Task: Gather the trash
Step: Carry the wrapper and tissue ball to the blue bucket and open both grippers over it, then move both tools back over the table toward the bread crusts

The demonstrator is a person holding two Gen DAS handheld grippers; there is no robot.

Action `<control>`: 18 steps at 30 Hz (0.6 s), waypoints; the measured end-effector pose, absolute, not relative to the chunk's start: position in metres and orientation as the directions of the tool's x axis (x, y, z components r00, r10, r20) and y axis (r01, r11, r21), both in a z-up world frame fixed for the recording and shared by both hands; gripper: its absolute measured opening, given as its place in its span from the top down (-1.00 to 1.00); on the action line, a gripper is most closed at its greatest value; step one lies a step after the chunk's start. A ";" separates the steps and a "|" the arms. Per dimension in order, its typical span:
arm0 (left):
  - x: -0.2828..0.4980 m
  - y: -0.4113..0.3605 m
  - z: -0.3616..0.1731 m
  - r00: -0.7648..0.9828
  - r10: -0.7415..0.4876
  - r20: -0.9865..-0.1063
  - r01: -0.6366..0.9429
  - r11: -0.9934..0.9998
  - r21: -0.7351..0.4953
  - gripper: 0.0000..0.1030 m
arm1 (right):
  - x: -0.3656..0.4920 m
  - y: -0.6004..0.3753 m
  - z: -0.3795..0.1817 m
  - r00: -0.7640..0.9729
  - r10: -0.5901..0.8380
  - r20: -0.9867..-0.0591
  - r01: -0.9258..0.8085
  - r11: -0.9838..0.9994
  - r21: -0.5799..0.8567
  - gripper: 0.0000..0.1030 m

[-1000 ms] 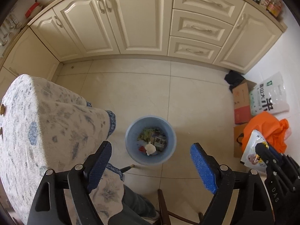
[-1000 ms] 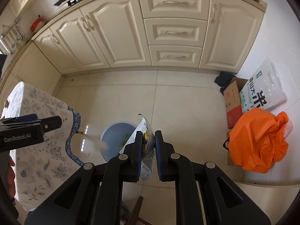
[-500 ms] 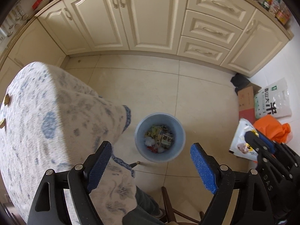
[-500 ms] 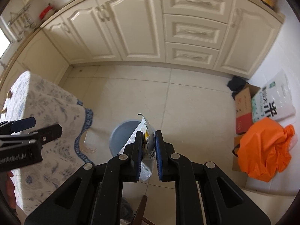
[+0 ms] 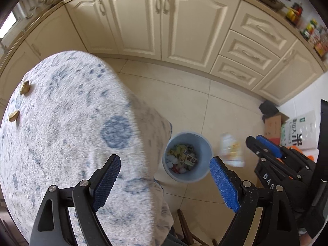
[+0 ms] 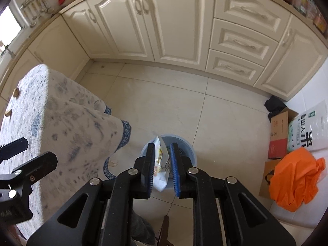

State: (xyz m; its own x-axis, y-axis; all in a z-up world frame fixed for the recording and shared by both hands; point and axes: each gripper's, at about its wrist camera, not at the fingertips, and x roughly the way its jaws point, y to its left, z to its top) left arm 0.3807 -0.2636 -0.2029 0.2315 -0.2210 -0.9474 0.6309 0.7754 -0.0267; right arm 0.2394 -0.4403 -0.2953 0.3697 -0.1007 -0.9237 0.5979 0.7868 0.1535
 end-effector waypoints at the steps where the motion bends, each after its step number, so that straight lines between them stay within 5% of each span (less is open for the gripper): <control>1: 0.383 -0.260 -0.203 0.229 -0.222 -0.948 0.627 0.779 -0.031 -0.66 | 0.243 -0.439 -0.296 0.361 -0.102 -0.927 0.607 0.780 0.151 0.04; 2: 0.385 -0.258 -0.202 0.227 -0.222 -0.948 0.624 0.781 -0.034 -0.66 | 0.244 -0.438 -0.295 0.366 -0.107 -0.925 0.613 0.775 0.153 -0.32; 4: 0.387 -0.257 -0.203 0.225 -0.217 -0.950 0.621 0.783 -0.032 -0.66 | 0.245 -0.435 -0.291 0.377 -0.144 -0.915 0.624 0.769 0.136 -0.50; 18: 0.383 -0.260 -0.202 0.216 -0.216 -0.952 0.606 0.794 -0.042 -0.66 | 0.236 -0.437 -0.296 0.324 -0.170 -0.931 0.654 0.751 0.091 -0.61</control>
State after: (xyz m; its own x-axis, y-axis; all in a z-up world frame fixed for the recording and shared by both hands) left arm 0.3833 -0.2597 -0.2017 0.2158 -0.2155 -0.9524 0.6060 0.7943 -0.0425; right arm 0.2362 -0.4372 -0.2957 0.3245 -0.1698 -0.9305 0.6537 0.7513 0.0909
